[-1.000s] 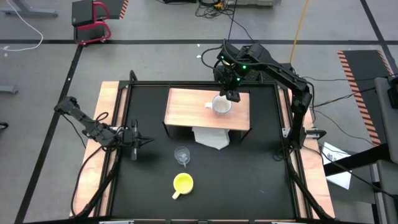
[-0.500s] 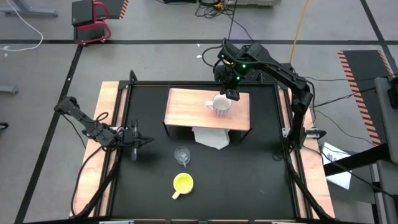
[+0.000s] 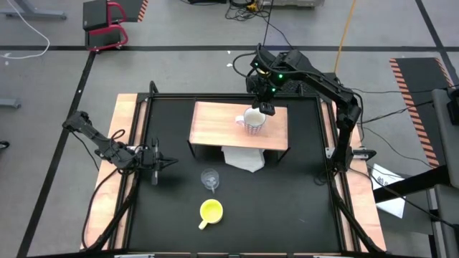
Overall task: Stack small to large cups/mugs on shelf
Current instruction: Put the red mug on the shelf
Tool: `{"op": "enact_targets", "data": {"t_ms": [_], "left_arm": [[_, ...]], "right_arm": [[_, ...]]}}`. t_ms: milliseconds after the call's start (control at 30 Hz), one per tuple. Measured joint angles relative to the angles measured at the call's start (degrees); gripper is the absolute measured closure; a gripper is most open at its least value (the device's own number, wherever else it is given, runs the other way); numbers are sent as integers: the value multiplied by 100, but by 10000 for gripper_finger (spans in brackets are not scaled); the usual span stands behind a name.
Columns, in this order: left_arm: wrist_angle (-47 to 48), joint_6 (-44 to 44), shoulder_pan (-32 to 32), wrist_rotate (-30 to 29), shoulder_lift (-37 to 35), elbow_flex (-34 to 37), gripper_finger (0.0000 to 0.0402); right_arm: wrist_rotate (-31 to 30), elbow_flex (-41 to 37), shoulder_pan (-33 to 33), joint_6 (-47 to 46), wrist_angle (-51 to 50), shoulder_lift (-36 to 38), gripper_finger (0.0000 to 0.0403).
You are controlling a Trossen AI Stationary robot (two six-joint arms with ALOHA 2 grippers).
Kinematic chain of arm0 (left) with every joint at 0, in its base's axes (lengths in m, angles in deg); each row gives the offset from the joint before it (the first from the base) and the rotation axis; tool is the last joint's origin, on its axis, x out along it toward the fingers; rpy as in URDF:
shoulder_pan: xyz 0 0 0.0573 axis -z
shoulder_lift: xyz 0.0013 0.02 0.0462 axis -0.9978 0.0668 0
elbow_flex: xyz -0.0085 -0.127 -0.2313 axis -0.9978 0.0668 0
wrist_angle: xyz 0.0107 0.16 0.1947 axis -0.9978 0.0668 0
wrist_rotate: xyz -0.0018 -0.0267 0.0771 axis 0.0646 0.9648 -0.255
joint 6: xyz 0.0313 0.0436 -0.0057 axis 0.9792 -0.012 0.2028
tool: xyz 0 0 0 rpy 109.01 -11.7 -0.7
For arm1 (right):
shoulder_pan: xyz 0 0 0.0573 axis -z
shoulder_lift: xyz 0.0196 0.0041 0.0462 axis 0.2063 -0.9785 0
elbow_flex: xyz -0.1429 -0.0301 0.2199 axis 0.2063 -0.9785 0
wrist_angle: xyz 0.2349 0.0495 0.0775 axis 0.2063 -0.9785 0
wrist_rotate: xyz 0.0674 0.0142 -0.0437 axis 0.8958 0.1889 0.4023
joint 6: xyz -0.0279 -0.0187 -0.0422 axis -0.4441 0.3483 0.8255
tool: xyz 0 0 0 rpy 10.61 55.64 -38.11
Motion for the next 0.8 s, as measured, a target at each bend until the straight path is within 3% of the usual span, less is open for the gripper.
{"op": "enact_targets", "data": {"t_ms": [800], "left_arm": [[171, -140, -2, 2, -1, 0, 401]], "right_arm": [[-21, -178, 84, -12, 131, 28, 403]]}}
